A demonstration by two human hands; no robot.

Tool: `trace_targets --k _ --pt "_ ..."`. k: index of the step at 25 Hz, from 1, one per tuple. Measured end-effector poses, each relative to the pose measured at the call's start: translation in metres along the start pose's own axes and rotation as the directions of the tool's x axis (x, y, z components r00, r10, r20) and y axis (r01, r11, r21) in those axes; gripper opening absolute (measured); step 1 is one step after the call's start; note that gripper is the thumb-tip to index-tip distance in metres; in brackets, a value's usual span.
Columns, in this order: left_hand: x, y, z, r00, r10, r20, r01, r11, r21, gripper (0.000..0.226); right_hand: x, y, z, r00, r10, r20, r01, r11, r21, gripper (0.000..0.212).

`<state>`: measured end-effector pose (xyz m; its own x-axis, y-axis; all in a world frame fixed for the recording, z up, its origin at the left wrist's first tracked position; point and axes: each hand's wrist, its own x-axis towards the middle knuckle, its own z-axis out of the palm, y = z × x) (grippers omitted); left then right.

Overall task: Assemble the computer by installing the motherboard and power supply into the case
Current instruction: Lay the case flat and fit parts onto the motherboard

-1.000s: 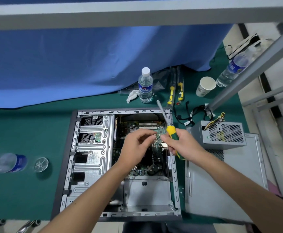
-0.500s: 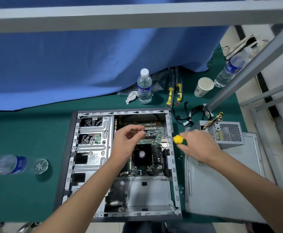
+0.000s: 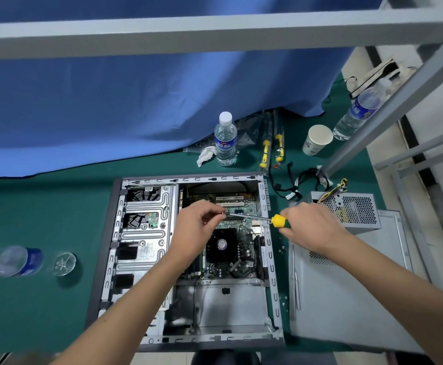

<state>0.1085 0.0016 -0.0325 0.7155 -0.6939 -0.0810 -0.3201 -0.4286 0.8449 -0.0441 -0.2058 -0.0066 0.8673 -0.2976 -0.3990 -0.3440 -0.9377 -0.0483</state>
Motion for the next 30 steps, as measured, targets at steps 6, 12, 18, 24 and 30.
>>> trace_targets --k 6,12,18,24,30 --pt "0.007 -0.005 0.003 0.994 0.065 0.083 -0.085 0.962 0.261 0.016 0.004 -0.004 -0.022 0.999 -0.028 0.030 0.027 0.999 0.031 0.018" --pt "0.021 -0.020 0.008 0.983 -0.066 0.171 0.012 0.956 0.294 0.016 0.017 0.010 -0.070 0.960 -0.104 0.260 -0.047 0.856 0.515 0.031" --pt "0.032 -0.031 0.021 0.962 -0.146 0.232 0.074 0.953 0.294 0.007 0.032 0.014 -0.082 0.999 0.022 0.025 -0.033 0.706 0.708 0.018" --pt "0.050 -0.035 0.037 0.950 -0.161 0.268 0.067 0.942 0.329 0.011 0.049 0.008 -0.094 1.000 0.013 0.014 -0.019 0.721 0.692 0.022" --pt "0.074 -0.036 0.063 0.923 -0.180 0.339 0.019 0.904 0.428 0.015 0.067 0.006 -0.098 0.989 -0.069 -0.133 0.120 0.895 0.429 0.031"
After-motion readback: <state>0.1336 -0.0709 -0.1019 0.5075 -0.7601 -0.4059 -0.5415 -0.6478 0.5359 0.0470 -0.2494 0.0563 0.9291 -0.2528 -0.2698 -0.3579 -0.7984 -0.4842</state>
